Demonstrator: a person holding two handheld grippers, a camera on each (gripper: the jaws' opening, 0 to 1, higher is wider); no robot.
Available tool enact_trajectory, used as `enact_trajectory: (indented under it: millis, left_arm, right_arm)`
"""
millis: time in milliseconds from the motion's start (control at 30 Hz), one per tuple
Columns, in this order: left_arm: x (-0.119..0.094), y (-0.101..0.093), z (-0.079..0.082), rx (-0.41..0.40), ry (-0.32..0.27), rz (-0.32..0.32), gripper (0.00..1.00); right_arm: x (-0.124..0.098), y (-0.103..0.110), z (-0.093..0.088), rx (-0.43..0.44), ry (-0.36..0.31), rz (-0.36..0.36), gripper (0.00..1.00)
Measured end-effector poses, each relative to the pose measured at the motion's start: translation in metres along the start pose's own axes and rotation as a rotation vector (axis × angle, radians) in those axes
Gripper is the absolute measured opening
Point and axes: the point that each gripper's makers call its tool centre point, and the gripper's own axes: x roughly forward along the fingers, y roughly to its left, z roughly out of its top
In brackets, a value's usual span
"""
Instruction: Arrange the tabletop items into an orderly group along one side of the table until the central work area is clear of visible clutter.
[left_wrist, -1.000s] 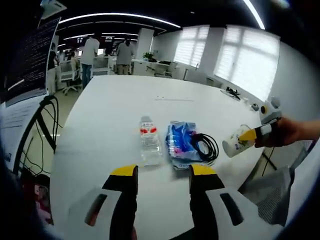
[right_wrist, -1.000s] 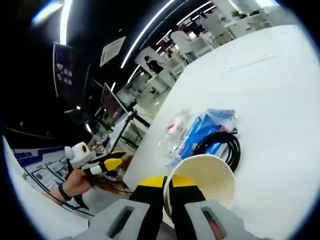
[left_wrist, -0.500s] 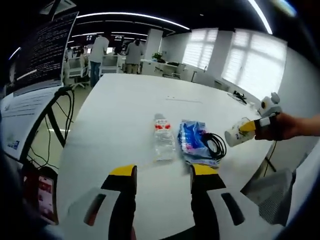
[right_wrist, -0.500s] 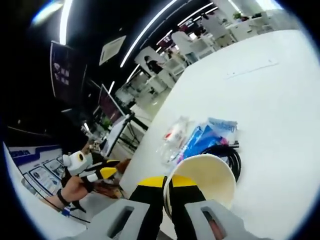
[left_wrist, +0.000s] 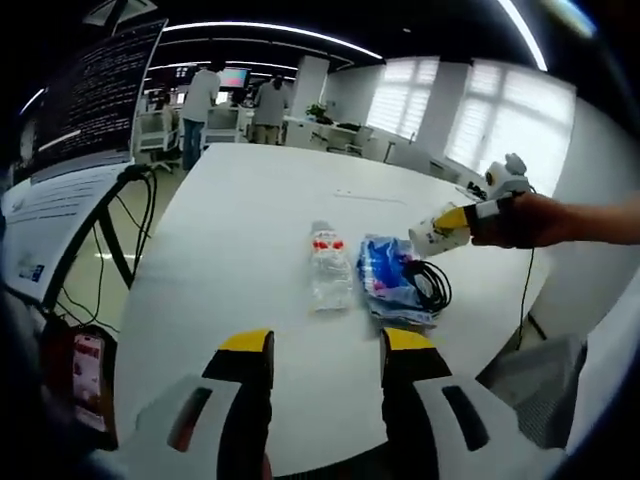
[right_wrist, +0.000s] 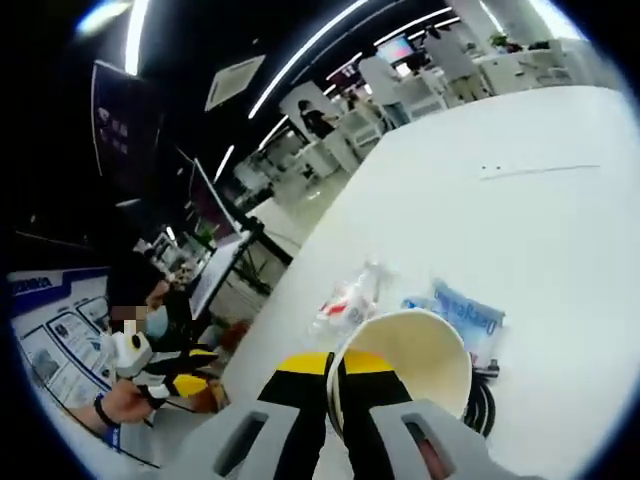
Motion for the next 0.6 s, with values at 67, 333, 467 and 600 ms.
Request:
enact_trajectory:
  millis: [67,333,467,600]
  left_arm:
    - [-0.004,-0.003,-0.001,-0.001,-0.002,0.000,0.42]
    - [-0.007,-0.004,-0.005,0.002,0.002,-0.005,0.42]
    - [-0.008,-0.007,-0.007,0.007,0.005,-0.015,0.42]
    - [-0.008,-0.011,-0.007,0.013,0.005,-0.027,0.42]
  right_arm:
    - [0.009,-0.002,0.005,-0.017,0.014,-0.006,0.00]
    - [0.037,-0.010,0.029,-0.025,0.039,-0.028,0.00]
    - [0.050,-0.020,0.044,-0.039,0.048,-0.049,0.00]
    - [0.059,-0.023,0.046,-0.090,0.089,-0.079,0.00]
